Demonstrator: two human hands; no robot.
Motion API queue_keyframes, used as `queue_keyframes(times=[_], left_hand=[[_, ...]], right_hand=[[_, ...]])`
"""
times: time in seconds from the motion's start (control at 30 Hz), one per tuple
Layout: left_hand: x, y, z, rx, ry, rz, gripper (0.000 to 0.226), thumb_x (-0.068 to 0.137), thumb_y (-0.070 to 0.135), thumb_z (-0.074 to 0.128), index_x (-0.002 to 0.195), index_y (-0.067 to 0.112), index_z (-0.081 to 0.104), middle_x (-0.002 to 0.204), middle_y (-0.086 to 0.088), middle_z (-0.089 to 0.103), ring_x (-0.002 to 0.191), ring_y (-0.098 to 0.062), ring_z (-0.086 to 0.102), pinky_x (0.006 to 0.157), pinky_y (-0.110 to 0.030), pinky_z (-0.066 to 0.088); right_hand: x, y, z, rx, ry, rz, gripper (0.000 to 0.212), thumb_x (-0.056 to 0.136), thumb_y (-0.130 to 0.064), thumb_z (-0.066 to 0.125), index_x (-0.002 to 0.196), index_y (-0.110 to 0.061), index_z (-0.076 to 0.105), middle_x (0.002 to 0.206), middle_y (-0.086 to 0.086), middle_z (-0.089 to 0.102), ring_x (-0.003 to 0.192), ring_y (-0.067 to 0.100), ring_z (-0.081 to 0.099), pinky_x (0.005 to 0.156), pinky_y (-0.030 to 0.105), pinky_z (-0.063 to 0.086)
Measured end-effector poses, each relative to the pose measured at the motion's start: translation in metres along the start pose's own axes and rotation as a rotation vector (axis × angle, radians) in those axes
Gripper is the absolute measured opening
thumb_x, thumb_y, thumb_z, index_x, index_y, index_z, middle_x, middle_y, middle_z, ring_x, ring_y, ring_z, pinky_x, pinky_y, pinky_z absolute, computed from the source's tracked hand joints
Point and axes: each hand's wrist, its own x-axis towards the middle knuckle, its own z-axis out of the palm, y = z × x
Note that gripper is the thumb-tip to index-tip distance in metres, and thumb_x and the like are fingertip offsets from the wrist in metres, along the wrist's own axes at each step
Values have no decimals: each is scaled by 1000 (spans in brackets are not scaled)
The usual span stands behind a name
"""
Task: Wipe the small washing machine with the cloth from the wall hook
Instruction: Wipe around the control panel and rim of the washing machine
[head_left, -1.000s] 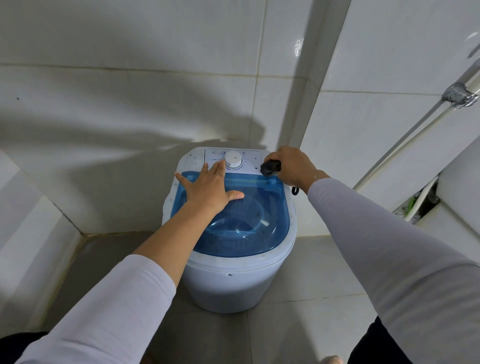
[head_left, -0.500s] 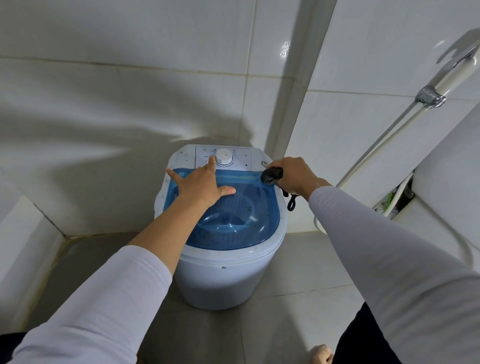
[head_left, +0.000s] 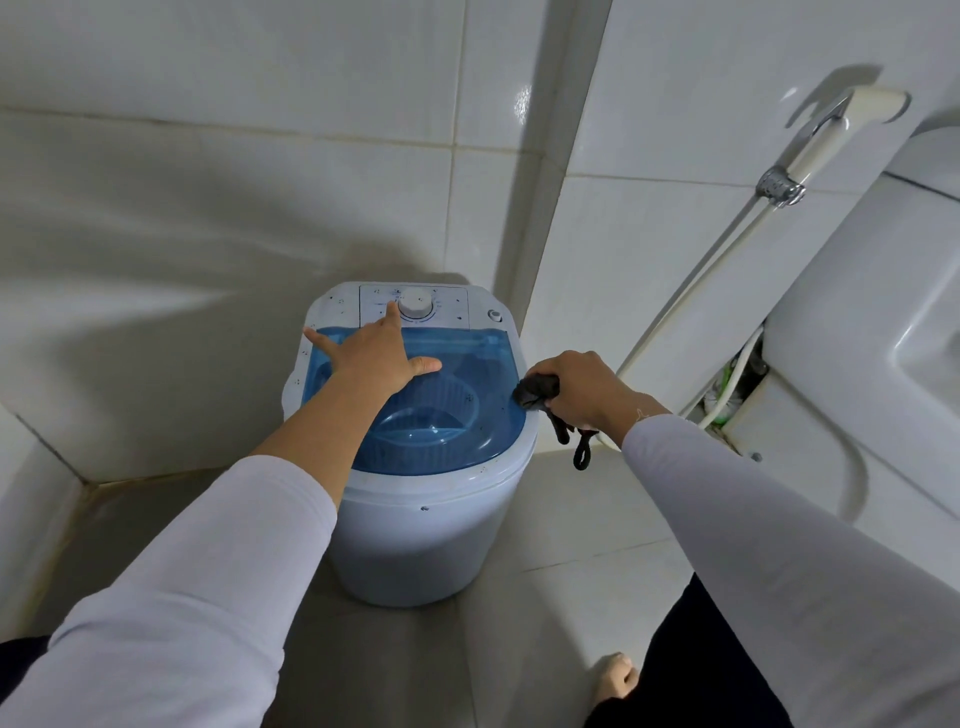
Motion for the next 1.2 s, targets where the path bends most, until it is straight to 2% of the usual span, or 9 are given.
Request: queue_keyframes(times=[0.2,0.27,0.33,0.47,0.7,0.83,1.1,1.2], left_hand=[[-4,2,-2,-16,-5,-14,103,77,75,46,153,23,-1,140,-8,51,134,-32,41,106,-71,-3],[-8,2,-2,-27,12,-15,103,77,74,46,153,23,0,141,-8,50,134,-33,41,106,-71,-2],[-13,0,-4,-29,29,-9,104,76,75,46,153,23,-1,140,-8,51,134,-33,40,107,-72,-2],[-35,-7,-14,-13,1,54,112,71,75,53,152,24,-4,141,-5,50,137,-31,37,105,-72,-4],[-68,-12,-10,74,-55,130,121,67,69,65,151,23,-9,158,-2,21,146,-26,18,104,-73,-5],[-72,-18,1,11,-30,119,120,67,70,64,151,23,-7,158,-3,23,144,-28,23,105,-73,-4],[-74,-24,8,-73,8,112,120,65,72,63,152,23,-4,156,-4,27,146,-29,19,105,-73,-6],[-74,-24,7,-72,-12,110,121,65,72,63,152,23,-5,158,-5,20,147,-28,14,105,-73,-6]], right_hand=[[-22,0,5,-32,-54,-31,37,82,-2,56,112,-20,66,109,9,69,101,28,59,85,30,47],[-29,-2,-1,-17,-88,-49,34,83,-3,57,113,-18,65,110,8,68,101,26,58,82,26,43],[-32,-3,-7,46,-33,-27,34,83,-2,56,112,-17,65,110,7,67,99,24,56,79,24,40],[-23,-1,1,111,101,51,36,83,-1,52,114,-16,62,112,12,66,103,30,58,82,29,43],[-17,-6,18,83,124,109,28,84,-9,55,111,-11,61,107,15,62,98,33,57,75,28,42],[-23,-11,22,59,135,129,25,85,-6,53,109,-7,61,105,16,60,96,31,57,74,28,41],[-48,-26,31,48,141,142,25,83,-5,54,107,-7,63,101,15,60,86,27,53,70,28,40],[-58,-35,33,25,123,137,25,81,-1,51,104,-4,63,94,13,57,81,25,49,69,29,41]])
